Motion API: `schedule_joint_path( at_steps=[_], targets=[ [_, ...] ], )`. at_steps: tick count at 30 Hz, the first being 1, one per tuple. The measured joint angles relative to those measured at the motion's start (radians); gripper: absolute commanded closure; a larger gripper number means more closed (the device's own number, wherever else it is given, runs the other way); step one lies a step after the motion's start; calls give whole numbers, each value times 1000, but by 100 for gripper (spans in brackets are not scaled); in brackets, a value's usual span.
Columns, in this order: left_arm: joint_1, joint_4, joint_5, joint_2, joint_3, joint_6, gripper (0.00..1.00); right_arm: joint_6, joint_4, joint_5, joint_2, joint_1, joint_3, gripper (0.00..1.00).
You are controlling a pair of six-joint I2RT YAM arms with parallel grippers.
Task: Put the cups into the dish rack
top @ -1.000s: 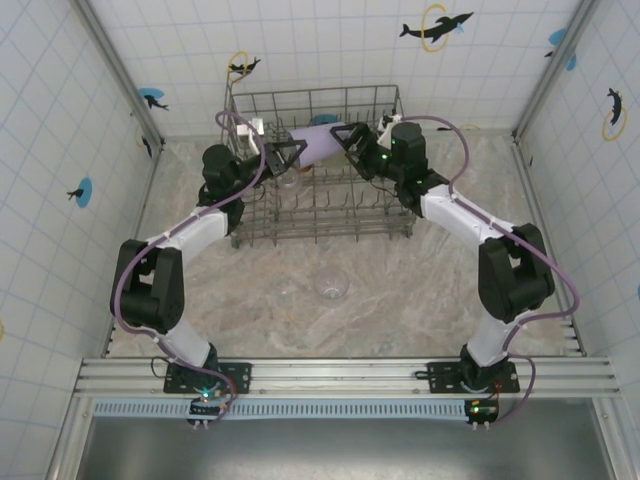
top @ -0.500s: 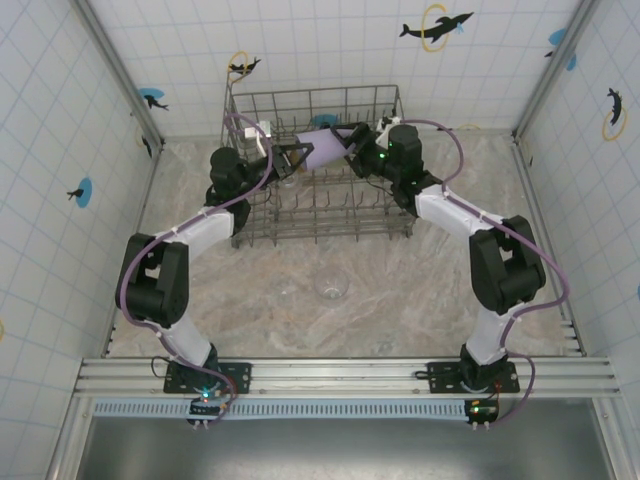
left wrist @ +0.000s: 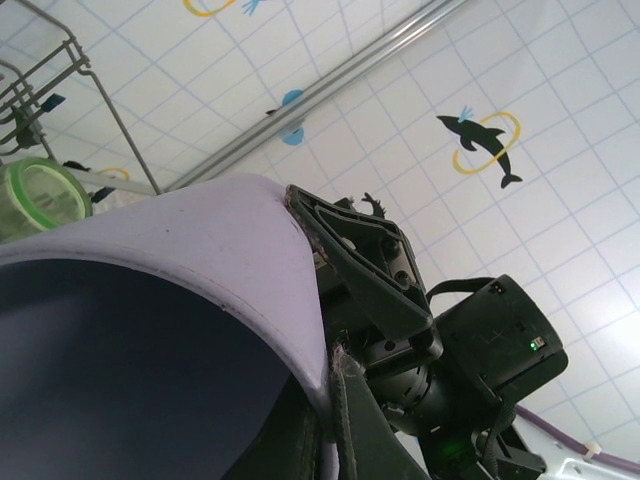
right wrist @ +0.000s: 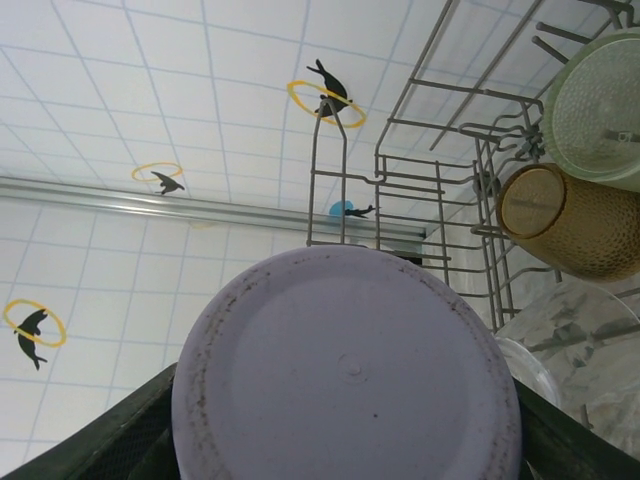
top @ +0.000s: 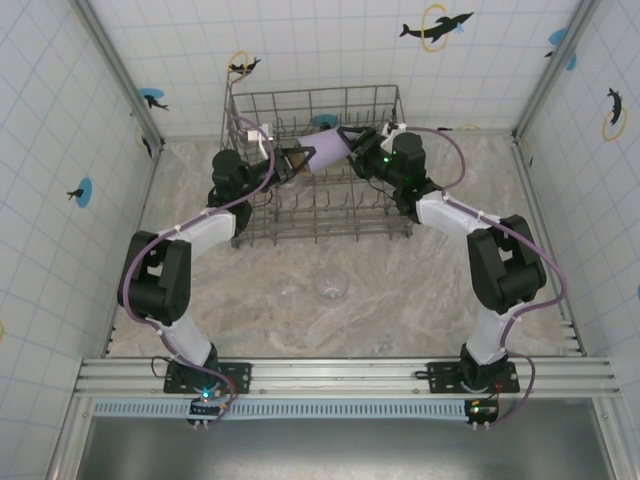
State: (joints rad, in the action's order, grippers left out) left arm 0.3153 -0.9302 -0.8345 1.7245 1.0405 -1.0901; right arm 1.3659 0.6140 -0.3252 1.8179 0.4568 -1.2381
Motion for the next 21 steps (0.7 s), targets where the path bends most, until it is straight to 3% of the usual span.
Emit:
schedule_joint_path(
  at_steps=[2,10,21],
  targets=[
    [0,0,0,0,0,2,84,-1,3,4,0,0,0,43],
    [0,123,19,-24,0,81,63,-57,-10,20,0,-3,12,44],
    [0,395,96,-127,3,270,15,-127,-68,58,-19,-11,13,45]
  ],
)
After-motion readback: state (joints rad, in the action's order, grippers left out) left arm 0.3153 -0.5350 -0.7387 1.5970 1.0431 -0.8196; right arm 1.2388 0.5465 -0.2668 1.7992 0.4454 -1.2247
